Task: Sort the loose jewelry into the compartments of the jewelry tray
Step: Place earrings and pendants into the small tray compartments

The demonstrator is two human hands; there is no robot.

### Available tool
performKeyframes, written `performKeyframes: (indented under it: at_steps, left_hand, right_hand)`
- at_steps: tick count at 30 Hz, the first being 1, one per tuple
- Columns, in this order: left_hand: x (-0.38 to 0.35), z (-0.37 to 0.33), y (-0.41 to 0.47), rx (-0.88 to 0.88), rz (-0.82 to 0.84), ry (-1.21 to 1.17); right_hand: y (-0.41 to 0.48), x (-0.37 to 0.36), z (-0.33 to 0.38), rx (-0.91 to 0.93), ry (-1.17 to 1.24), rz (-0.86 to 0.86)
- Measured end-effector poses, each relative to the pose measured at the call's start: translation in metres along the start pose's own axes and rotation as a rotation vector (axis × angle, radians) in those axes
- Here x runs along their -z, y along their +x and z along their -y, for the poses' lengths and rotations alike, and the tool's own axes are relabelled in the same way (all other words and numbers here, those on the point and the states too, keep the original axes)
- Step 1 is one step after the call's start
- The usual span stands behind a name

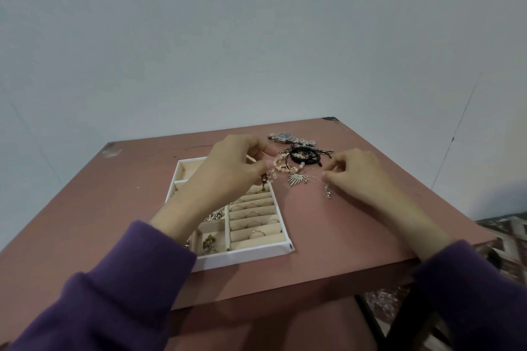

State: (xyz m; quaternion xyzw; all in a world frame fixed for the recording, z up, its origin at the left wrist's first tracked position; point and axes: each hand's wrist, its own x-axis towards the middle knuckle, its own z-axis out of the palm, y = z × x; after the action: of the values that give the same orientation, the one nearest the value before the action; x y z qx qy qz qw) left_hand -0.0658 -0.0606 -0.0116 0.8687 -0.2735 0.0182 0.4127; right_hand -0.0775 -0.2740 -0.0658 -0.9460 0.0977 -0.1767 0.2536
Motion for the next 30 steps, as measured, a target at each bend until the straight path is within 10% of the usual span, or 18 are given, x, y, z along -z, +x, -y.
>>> performKeyframes:
  at_steps: [16, 30]
  left_hand:
    - [0.006, 0.002, -0.014, 0.01, -0.007, 0.019]
    - [0.031, 0.019, -0.032, 0.071, -0.078, -0.084]
  right_hand:
    - [-0.002, 0.013, 0.019, -0.144, -0.262, 0.211]
    - [0.009, 0.045, 0.074, 0.006, 0.881, -0.009]
